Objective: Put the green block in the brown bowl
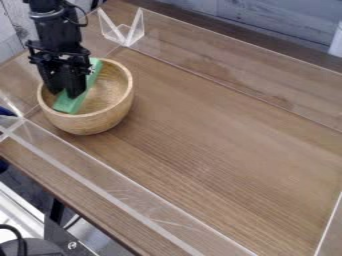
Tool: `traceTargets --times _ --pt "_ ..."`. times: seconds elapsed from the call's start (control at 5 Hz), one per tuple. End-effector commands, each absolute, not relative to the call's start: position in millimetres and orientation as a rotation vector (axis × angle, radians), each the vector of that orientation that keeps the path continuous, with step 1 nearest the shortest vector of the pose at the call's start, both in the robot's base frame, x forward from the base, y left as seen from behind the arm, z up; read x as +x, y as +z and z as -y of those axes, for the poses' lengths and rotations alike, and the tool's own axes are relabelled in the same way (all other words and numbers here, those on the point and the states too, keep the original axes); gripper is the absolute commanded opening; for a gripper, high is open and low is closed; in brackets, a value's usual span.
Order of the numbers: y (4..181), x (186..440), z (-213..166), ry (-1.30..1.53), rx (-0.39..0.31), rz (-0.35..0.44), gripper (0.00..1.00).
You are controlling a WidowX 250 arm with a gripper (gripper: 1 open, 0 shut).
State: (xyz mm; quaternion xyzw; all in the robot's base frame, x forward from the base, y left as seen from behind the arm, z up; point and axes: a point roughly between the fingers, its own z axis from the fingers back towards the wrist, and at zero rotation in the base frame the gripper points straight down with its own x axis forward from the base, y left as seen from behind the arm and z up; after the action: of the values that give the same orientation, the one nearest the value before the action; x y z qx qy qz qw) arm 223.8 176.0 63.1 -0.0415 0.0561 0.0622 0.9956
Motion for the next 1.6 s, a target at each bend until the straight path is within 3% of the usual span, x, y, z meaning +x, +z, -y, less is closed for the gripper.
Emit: traceTargets --times 0.0,0.8,1.0,1.4 --pt "82.7 236 -181 0.116 -0.043 -0.051 0.00" --pt "83.2 247 -176 0.103 -0.049 -0.056 0.00" --pt "86.0 249 -175 0.099 -0.049 -0.058 1.00" --pt "108.0 254 -169 0.080 -0.061 -0.023 1.00"
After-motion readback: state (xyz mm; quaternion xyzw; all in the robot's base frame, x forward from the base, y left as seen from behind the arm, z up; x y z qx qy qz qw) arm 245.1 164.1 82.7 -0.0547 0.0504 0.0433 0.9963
